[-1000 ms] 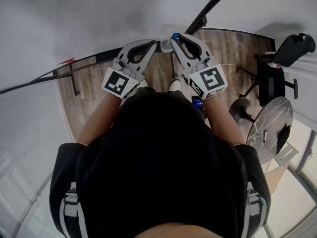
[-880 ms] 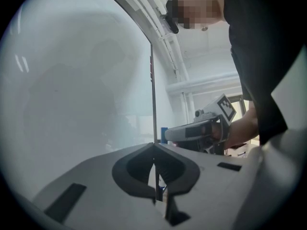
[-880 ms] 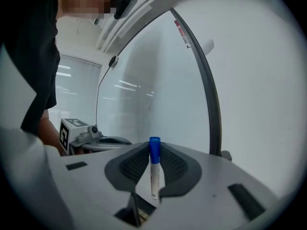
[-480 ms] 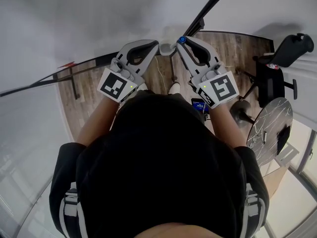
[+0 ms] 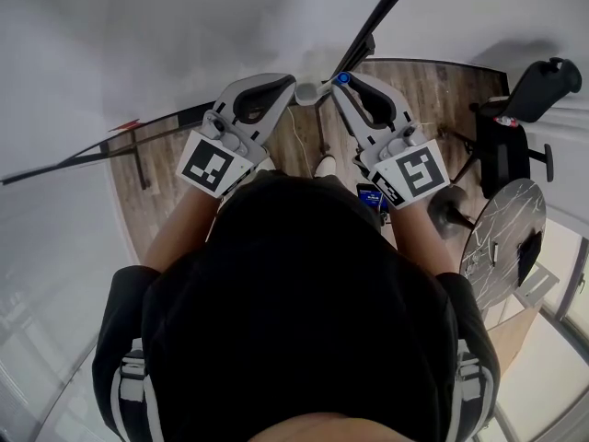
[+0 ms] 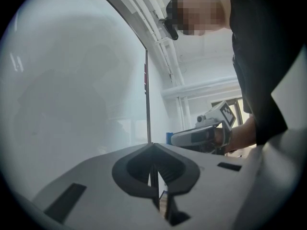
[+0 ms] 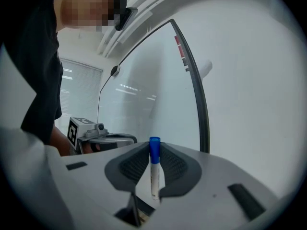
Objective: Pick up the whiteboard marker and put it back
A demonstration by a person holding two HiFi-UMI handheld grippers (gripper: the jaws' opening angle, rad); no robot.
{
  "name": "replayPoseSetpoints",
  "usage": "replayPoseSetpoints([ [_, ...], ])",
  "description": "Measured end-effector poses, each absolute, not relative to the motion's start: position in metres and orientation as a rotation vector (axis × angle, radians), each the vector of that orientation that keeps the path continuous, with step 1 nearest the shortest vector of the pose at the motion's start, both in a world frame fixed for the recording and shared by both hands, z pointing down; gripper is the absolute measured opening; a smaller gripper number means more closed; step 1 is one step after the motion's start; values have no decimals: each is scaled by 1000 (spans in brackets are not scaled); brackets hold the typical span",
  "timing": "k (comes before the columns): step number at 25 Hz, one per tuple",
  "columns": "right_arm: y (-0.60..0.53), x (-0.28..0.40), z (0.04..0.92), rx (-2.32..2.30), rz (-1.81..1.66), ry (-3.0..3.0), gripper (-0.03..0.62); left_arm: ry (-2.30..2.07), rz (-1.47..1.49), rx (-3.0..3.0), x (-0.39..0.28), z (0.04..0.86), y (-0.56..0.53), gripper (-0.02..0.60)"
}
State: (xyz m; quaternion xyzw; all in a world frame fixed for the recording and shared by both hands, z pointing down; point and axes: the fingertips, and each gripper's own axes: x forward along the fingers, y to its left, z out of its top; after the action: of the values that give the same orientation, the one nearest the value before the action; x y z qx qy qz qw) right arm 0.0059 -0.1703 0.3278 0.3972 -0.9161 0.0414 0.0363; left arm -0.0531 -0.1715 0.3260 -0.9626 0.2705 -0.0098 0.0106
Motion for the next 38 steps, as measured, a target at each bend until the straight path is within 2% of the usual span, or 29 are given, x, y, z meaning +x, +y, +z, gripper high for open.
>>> replayPoseSetpoints([
  [25,-166,1,315,1204,122,-2839,67,858,4,-2998,-58,318,-163,3],
  [38,-178,-1,348,1232,144,-2774,67,882,-21,-2990,-64,356,-171,3],
])
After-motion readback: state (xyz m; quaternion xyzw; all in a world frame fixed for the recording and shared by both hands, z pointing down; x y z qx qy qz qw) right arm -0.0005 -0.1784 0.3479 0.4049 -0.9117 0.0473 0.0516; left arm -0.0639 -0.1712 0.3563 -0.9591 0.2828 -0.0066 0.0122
